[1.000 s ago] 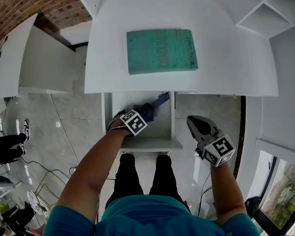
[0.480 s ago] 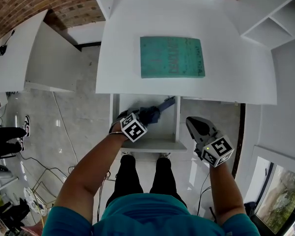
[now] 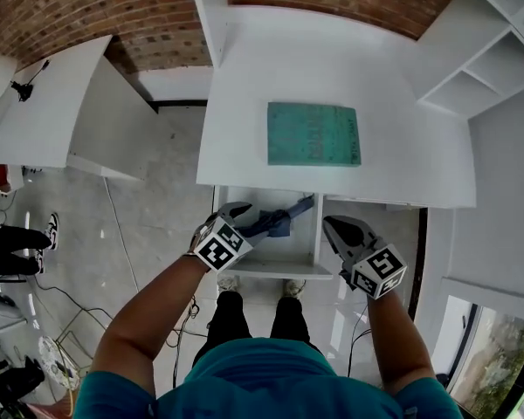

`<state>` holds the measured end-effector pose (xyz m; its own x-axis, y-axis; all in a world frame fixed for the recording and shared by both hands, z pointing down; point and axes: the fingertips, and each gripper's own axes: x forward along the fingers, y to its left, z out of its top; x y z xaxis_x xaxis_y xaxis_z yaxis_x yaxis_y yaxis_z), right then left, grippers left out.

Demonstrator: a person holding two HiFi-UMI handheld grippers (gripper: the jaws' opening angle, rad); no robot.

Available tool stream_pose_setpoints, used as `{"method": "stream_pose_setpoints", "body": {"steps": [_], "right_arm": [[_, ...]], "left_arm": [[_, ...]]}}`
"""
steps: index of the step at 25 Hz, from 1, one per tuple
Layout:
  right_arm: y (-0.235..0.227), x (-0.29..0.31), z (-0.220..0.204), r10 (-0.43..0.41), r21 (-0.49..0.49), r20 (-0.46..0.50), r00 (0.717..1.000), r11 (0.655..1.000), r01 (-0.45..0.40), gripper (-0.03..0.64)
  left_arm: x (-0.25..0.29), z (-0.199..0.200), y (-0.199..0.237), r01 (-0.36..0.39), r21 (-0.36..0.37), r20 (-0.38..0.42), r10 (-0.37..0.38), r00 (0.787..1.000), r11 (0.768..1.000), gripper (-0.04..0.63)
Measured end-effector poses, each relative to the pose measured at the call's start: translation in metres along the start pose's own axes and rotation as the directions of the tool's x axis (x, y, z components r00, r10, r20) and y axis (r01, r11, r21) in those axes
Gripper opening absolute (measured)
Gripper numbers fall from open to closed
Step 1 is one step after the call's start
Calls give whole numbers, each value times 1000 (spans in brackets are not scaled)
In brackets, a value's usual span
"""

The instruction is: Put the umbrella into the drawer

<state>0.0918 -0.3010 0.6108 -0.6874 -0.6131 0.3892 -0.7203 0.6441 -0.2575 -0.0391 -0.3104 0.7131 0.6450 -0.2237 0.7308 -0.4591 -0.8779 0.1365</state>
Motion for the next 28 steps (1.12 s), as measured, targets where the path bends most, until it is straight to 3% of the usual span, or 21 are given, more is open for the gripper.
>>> {"method": "stream_pose_setpoints", "body": {"steps": [5,11,23,28], "right_arm": [[14,-7,34,10,-31,5,1000,999,-9,21],[36,-15,61,35,-27,4,999,999,-34,23],[61,-45,101,48,-40,34,998,998,-46,21],[66,-53,106,53,-18,49,997,998,-52,21]], "left_arm": [[-63,31,2,-16,-87,143,28,989,996,273],[-129,57,3,6,-211,302,59,951,977,211],[-221,98,-19,62,-267,555,101,825,962,29],[-240,102,-33,103,-267,622,90,778,958,15]]}}
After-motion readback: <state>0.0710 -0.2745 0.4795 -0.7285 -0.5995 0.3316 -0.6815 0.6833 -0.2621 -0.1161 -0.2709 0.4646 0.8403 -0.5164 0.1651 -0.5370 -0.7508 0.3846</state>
